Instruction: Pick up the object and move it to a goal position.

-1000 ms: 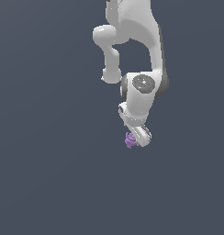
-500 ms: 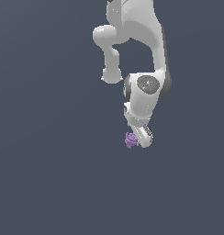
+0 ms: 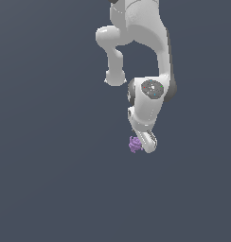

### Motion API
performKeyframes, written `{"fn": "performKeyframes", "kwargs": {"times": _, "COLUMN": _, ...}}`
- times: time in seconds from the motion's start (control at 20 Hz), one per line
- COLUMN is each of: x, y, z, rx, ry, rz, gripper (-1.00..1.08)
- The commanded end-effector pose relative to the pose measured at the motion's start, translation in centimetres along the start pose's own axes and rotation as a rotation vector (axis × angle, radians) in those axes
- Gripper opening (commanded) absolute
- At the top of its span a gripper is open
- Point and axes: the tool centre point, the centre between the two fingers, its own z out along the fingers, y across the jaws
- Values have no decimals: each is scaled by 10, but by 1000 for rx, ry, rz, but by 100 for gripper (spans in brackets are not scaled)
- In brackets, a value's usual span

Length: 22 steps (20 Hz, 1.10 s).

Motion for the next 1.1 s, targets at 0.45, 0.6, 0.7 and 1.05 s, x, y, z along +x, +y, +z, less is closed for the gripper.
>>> {"fn": "performKeyframes", "kwargs": {"times": 0.45, "x": 0, "y": 0, "z": 42, "rx": -1, "ry": 0, "rz": 3, "gripper": 100}}
{"fn": "performKeyframes", "kwargs": {"times": 0.6, "x": 0, "y": 0, "z": 42, "rx": -1, "ry": 0, "rz": 3, "gripper": -100}}
{"fn": "performKeyframes", "kwargs": {"times": 0.7, "x": 0, "y": 0, "z": 42, "rx": -1, "ry": 0, "rz": 3, "gripper": -100}}
{"fn": "performKeyframes", "kwargs": {"times": 1.05, "x": 0, "y": 0, "z": 41, "rx": -1, "ry": 0, "rz": 4, "gripper": -100}}
